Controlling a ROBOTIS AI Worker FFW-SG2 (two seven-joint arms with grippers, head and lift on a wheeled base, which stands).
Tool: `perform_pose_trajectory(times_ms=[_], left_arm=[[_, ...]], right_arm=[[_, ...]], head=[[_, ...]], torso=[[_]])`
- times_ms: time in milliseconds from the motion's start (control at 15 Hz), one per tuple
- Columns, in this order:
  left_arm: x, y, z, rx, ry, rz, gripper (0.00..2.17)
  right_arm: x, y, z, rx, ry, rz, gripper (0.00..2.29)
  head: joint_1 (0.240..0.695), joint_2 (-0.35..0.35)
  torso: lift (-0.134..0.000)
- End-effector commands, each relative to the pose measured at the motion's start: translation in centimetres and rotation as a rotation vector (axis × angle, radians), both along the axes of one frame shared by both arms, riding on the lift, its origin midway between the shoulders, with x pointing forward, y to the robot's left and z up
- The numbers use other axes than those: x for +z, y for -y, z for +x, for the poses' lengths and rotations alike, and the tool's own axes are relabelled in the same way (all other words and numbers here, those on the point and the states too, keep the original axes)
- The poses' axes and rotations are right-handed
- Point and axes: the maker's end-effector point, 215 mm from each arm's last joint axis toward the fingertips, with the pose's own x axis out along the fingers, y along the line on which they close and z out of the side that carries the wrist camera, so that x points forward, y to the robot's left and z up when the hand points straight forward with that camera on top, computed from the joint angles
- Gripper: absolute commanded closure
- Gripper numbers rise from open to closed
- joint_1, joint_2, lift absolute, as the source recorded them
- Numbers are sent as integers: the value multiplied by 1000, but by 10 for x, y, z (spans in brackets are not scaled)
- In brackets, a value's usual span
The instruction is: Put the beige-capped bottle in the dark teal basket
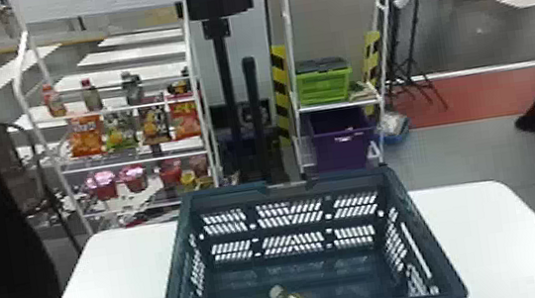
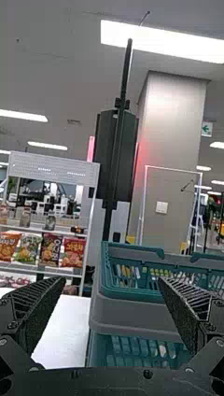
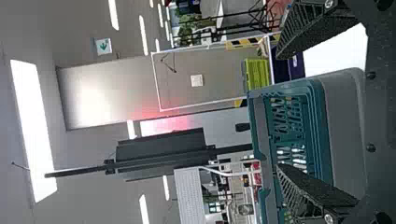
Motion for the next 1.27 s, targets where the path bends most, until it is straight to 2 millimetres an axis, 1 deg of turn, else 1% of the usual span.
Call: perform_pose_trajectory(times_ms=[0, 267, 400, 1000, 1200], left_arm=[[0, 1, -1, -1, 0, -1, 157], [-1, 2, -2, 1, -3, -1, 157], [-2, 3, -3, 2, -7, 0, 157], [-1, 3, -2, 3, -4, -4, 157], [-1, 3, -1, 3, -3, -3, 157]], right_arm=[[-4, 4, -4, -4, -26, 2, 60], [-11, 3, -6, -1, -57, -1, 60], [-20, 3, -5, 0, -89, -3, 60], [-22, 6, -6, -5, -96, -6, 63], [-26, 6, -5, -2, -111, -12, 63]], head=[[499, 0], [499, 0], [499, 0], [499, 0], [499, 0]], torso=[[0], [0], [0], [0], [0]])
